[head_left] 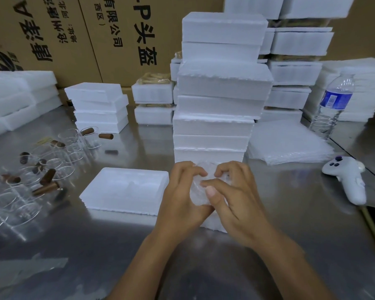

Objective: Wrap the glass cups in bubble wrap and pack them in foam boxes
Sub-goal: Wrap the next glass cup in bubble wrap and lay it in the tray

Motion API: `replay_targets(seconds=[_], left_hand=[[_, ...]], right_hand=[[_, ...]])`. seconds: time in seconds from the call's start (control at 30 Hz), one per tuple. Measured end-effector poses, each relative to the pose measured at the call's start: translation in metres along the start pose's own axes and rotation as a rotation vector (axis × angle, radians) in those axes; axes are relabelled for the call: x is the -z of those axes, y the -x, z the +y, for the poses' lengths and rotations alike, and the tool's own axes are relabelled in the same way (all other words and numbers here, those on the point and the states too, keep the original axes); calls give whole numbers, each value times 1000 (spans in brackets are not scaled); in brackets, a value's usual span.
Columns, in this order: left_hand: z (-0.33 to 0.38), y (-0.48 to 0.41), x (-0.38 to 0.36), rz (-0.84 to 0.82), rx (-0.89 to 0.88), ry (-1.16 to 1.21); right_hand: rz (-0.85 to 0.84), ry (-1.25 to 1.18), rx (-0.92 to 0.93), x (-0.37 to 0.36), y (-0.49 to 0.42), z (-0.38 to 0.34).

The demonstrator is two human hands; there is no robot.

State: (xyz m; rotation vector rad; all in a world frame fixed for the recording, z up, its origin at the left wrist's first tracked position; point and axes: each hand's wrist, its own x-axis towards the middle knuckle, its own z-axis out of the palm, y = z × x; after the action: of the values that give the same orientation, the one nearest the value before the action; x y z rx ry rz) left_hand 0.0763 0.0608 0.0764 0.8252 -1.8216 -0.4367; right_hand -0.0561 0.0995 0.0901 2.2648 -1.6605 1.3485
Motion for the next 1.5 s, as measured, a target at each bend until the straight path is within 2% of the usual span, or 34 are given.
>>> replay_targets(seconds=[0.2, 0.37, 0.43, 0.6, 0.8, 0.9, 1.03, 1.23, 1.37, 1.5], left_hand=[[2, 1, 0, -82, 24, -24], [2, -5, 6, -19, 229, 235], [-4, -9, 12, 27, 312, 333], [-11, -13, 16, 25, 442, 460], [-22, -10, 18, -57, 398, 295], [-25, -8, 23, -143, 365, 185], [-32, -5, 31, -264, 306, 22], [-38, -1, 29, -333, 255, -91], [-41, 0, 26, -338, 260, -145], [-42, 0, 23, -342, 265, -195]], right_hand=[[-5, 113, -24, -2, 1, 2], [274, -184, -200, 4, -4, 3], [308, -281, -321, 7, -7, 6], [182, -661, -542, 8, -12, 10], [110, -710, -591, 7, -11, 16], [49, -670, -607, 4, -11, 16], [-23, -500, -584, -1, -6, 19], [-98, -237, -471, -6, -1, 22], [-84, -109, -402, -7, 0, 23], [13, 45, -380, -6, 0, 28]])
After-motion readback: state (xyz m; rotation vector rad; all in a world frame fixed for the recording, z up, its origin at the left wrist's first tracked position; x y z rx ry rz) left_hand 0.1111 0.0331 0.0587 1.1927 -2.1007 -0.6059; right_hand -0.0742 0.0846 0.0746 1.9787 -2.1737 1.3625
